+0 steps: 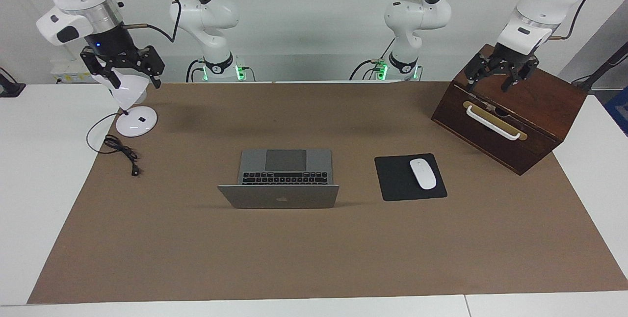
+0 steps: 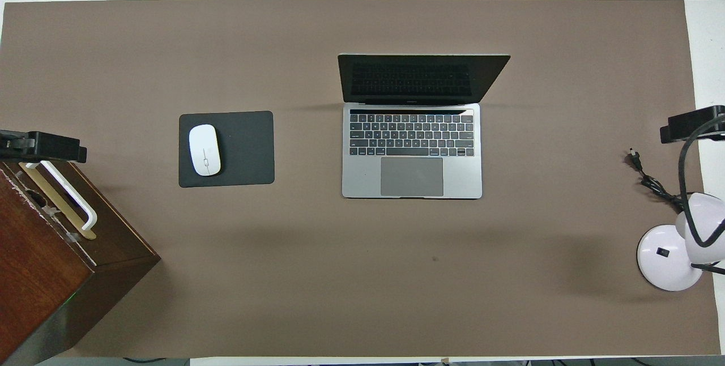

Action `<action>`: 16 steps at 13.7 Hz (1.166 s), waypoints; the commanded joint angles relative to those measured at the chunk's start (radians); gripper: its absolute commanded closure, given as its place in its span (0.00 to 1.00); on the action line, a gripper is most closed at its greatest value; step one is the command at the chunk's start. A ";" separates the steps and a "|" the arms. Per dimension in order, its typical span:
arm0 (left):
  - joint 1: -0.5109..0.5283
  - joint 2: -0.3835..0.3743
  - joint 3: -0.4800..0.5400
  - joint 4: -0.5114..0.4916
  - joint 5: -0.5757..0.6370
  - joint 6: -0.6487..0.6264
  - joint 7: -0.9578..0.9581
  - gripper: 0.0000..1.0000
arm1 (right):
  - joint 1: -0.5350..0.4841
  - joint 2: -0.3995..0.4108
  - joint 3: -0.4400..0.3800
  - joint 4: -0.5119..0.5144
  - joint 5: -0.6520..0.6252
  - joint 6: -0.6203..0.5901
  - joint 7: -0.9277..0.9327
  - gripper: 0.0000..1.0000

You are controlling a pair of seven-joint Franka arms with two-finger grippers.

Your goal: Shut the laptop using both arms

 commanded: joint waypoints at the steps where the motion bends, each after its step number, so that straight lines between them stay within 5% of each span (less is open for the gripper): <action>1: -0.004 -0.007 0.001 -0.015 0.013 0.008 0.001 0.00 | -0.002 0.001 0.003 0.009 0.019 -0.002 0.032 0.00; 16: -0.006 -0.007 0.000 -0.016 0.011 0.028 0.001 0.01 | -0.016 0.042 0.000 0.070 0.008 0.018 0.036 0.05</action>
